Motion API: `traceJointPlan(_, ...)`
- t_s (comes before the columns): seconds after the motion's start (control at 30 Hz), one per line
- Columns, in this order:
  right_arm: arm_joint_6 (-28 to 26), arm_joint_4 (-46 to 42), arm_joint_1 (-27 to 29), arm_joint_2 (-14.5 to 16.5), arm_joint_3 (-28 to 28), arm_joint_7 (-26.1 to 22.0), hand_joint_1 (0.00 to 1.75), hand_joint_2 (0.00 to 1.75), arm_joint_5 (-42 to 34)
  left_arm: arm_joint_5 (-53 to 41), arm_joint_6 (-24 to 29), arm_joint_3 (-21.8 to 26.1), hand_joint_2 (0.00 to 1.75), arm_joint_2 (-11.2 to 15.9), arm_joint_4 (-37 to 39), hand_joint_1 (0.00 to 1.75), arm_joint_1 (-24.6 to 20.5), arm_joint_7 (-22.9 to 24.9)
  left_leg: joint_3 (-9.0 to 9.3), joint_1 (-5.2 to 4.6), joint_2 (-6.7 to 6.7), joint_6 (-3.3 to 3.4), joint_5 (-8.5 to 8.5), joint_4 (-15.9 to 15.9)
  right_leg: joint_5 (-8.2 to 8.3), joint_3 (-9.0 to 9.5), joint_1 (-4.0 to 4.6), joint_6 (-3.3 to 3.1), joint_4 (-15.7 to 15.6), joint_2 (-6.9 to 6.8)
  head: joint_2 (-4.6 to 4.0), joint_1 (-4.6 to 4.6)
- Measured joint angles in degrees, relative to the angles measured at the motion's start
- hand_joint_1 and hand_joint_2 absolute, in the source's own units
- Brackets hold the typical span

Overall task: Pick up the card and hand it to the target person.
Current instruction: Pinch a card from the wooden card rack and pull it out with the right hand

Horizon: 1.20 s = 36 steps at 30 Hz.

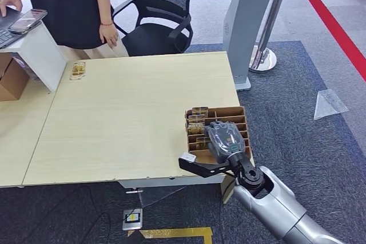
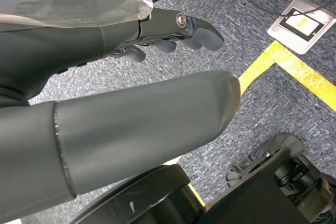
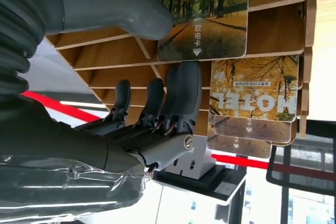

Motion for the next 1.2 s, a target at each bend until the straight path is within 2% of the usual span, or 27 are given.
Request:
traceJointPlan(0.03,0.0,0.0,0.1,0.0,0.0,0.0,1.03,1.75,0.1,0.0,0.0,0.0,0.00,0.0,0.0,0.00,0.0,0.0,0.00,0.00,0.00,0.00,0.00,0.0,0.00,0.00,0.00,0.00,0.0,0.00,0.00,0.00)
traceJointPlan(0.17,0.3,-0.4,0.2,-0.1,0.0,0.0,1.67,1.75,0.3,0.0,0.0,0.0,0.00,0.0,0.0,0.00,0.0,0.0,0.00,0.00,0.01,0.00,0.00,0.0,0.00,0.00,0.00,0.00,0.0,0.00,0.00,0.00)
traceJointPlan(0.2,0.3,-0.5,0.2,-0.2,0.0,0.0,1.75,1.75,0.3,0.0,0.0,0.0,0.00,0.0,0.0,0.00,0.0,0.0,0.00,0.00,0.01,0.00,0.00,0.0,0.00,0.00,0.00,0.00,0.0,0.00,0.00,0.00)
traceJointPlan(0.87,0.9,-1.0,0.3,-0.4,0.0,-2.0,1.75,1.75,0.1,0.1,0.3,0.0,0.00,0.1,0.0,0.00,0.0,0.0,0.01,0.00,0.01,0.00,0.00,0.0,0.00,0.01,0.00,0.00,0.0,0.00,0.00,0.00)
traceJointPlan(1.03,3.7,-1.4,-0.1,-0.6,-0.4,-3.2,1.75,1.75,-4.0,0.1,0.3,0.0,0.00,0.1,0.0,0.00,0.0,0.0,0.02,0.00,0.02,0.00,0.00,0.0,0.01,0.02,0.00,0.00,0.0,0.00,0.00,0.00)
traceJointPlan(1.2,7.7,-1.7,-1.5,-1.1,-0.9,-0.1,1.75,1.75,-8.9,0.4,0.3,0.0,0.00,0.1,0.0,0.00,0.1,0.0,0.03,0.00,0.02,-0.01,0.01,0.0,0.01,0.03,0.00,0.00,0.0,0.01,0.00,0.00)
